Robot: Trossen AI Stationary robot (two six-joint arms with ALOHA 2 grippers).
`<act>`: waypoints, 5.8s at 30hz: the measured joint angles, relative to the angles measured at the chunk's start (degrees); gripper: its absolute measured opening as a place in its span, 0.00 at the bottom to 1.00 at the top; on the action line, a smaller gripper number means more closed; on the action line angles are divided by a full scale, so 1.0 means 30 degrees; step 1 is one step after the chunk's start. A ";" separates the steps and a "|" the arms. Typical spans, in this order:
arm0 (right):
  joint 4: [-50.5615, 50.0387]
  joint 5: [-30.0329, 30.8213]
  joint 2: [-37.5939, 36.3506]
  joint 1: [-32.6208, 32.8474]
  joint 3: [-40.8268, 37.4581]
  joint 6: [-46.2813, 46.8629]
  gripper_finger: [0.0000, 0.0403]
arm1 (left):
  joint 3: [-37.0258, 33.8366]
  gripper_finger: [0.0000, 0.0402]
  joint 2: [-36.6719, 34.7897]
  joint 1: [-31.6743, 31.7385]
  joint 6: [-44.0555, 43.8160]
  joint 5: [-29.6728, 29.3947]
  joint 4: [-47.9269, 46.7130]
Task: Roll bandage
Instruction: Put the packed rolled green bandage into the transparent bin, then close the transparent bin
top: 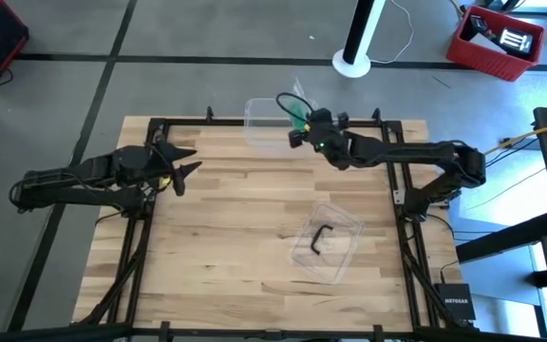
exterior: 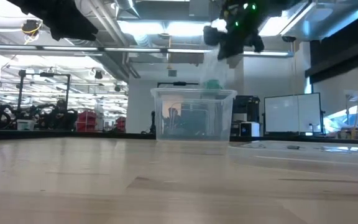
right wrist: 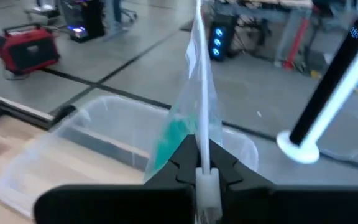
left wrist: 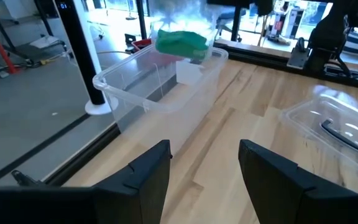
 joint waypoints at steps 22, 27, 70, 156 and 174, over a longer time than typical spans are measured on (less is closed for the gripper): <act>0.0955 -0.0463 0.2856 -0.0242 -0.1623 0.6747 0.24 | -0.0015 0.45 0.0733 0.0000 -0.0594 0.0005 0.0089; 0.1067 -0.0330 0.2442 -0.0233 -0.1610 0.5494 0.42 | -0.0015 0.45 0.0818 0.0000 -0.0524 0.0010 0.0109; -1.1121 -1.6639 -0.6924 0.4331 -1.0967 0.5793 0.54 | 0.3316 0.45 2.4052 -0.8787 -0.2393 0.5497 1.7109; 1.3198 -1.5120 0.0210 1.0960 -1.4392 1.3182 0.76 | 0.1554 0.45 2.5318 -1.2320 -2.1477 -0.3945 1.5086; 1.4618 -1.5603 0.0089 1.0965 -1.3172 0.9607 0.07 | 0.1457 0.45 2.3326 -1.3662 -1.5878 -0.3831 1.4490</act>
